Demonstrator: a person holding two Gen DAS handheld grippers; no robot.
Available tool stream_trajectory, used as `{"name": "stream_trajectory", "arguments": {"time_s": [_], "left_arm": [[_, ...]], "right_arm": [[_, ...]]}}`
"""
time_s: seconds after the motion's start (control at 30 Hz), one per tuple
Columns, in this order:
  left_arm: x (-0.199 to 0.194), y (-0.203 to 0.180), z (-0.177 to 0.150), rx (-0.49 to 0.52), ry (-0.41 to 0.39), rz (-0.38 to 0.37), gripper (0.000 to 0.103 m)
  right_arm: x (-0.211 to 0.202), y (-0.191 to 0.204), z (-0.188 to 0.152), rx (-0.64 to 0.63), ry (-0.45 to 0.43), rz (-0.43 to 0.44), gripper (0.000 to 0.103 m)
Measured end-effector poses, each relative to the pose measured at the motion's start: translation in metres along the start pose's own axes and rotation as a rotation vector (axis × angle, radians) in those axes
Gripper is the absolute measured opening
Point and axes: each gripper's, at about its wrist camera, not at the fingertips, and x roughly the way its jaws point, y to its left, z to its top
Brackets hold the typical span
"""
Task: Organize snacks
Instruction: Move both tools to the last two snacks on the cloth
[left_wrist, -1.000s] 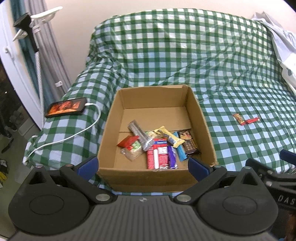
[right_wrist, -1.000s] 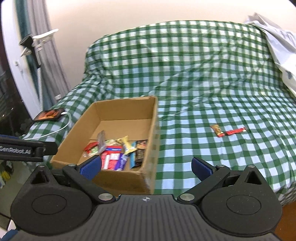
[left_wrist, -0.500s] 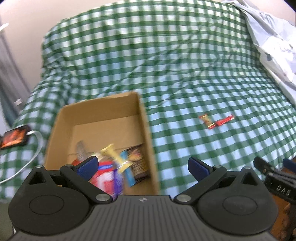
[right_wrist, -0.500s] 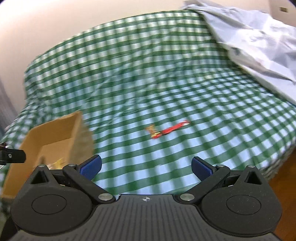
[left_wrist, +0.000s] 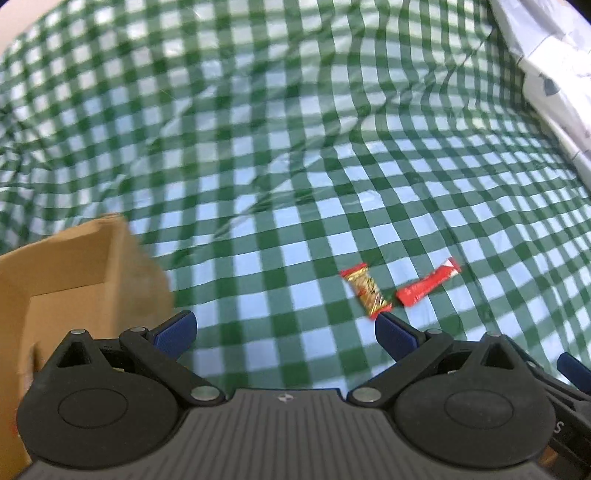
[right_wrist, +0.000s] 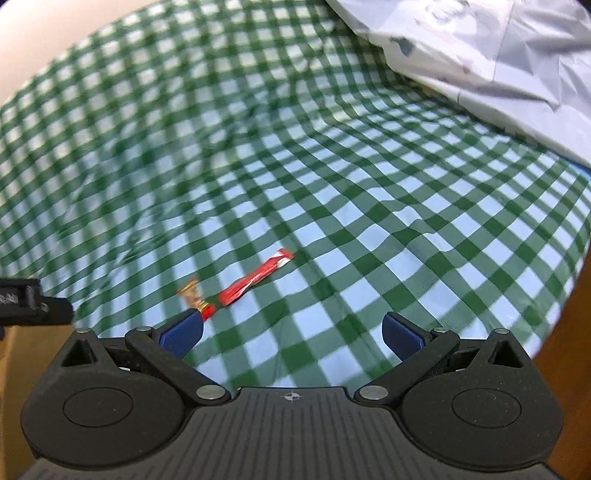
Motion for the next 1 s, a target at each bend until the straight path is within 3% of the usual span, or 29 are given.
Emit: {"name": "stream_trajectory", "arguments": {"time_s": [0.3, 0.43, 0.57, 0.67, 0.83, 1.0], "left_arm": [[0.110, -0.025, 0.024, -0.020, 0.097, -0.010, 0.103], [0.142, -0.027, 0.026, -0.012, 0.132, 0.003, 0.103], [0.146, -0.003, 0.020, -0.086, 0.135, -0.072, 0.103], [0.149, 0.012, 0.014, -0.133, 0.163, -0.090, 0.103], [0.155, 0.009, 0.014, -0.099, 0.212, -0.054, 0.103], [0.139, 0.000, 0.025, -0.098, 0.195, -0.120, 0.103]], "right_arm": [[0.103, 0.012, 0.028, -0.006, 0.025, -0.051, 0.102], [0.140, 0.019, 0.040, -0.044, 0.016, -0.069, 0.102], [0.180, 0.026, 0.039, -0.113, 0.094, -0.091, 0.103], [0.176, 0.040, 0.019, -0.327, 0.039, -0.092, 0.102], [0.164, 0.030, 0.009, -0.312, 0.028, -0.078, 0.102], [0.159, 0.028, 0.012, -0.293, 0.042, -0.099, 0.101]]}}
